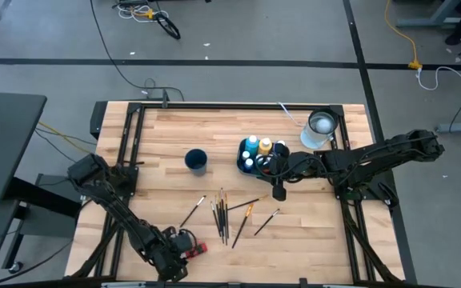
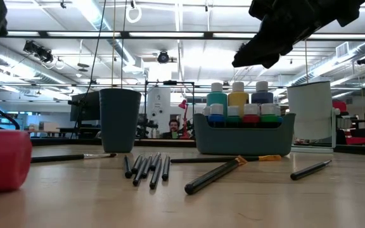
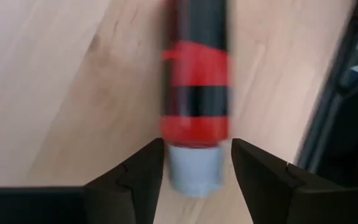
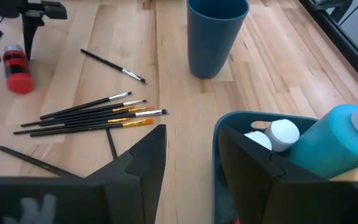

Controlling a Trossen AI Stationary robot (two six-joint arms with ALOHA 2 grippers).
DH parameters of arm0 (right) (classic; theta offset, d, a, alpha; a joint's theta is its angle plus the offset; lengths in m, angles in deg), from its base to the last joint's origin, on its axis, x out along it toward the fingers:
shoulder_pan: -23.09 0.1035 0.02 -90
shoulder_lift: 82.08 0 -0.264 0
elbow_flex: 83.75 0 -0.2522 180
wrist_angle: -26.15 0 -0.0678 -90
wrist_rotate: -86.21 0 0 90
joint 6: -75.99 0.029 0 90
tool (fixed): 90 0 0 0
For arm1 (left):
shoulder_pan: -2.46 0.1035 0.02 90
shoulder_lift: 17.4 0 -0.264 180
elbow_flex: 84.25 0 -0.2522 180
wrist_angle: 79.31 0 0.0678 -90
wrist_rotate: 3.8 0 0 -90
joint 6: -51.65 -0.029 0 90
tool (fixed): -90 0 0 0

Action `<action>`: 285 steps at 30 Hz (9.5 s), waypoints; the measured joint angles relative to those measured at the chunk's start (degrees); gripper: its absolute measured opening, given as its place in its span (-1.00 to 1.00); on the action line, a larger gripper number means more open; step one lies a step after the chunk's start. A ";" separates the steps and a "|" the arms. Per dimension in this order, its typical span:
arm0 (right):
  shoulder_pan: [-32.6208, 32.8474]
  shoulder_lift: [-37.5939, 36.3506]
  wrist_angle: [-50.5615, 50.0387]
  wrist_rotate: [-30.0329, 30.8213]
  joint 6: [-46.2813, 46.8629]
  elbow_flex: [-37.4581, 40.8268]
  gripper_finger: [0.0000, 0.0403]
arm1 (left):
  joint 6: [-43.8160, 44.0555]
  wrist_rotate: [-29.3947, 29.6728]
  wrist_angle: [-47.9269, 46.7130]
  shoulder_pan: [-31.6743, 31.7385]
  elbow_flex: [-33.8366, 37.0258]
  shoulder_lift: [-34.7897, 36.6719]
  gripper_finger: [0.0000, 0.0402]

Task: Pick & Place Paint Supplies
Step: Put the small red paint bottle into the blue bin, then put the silver paintbrush into the blue cup

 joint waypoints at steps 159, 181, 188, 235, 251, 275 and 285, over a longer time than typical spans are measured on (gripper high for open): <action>-4.26 9.31 19.08 -17.17 -6.45 0.11 -0.32 | -67.47 -3.55 54.09 42.87 9.05 16.21 -0.09; -4.28 9.29 18.86 -14.84 -6.55 -0.04 -0.32 | -71.18 -0.86 51.52 43.47 9.18 16.04 -0.09; -4.28 9.29 21.29 -14.84 -7.07 0.07 -0.32 | -70.13 -2.43 51.03 43.91 9.16 15.88 -0.09; -2.03 -14.18 -11.55 -0.34 -1.85 0.02 -0.18 | -66.73 8.37 48.47 42.76 2.02 3.55 -0.36; -1.99 -13.73 -13.21 -0.44 -2.98 0.02 -0.20 | -63.61 13.60 29.36 45.59 -9.90 -4.27 -0.35; -1.99 -13.68 -13.19 -0.50 -3.06 0.02 -0.20 | -67.97 6.87 27.36 48.41 -9.81 -4.27 -0.13; -2.01 -13.68 -13.24 -0.52 -3.14 0.02 -0.20 | -68.38 6.84 26.98 46.19 -9.79 -1.48 -0.04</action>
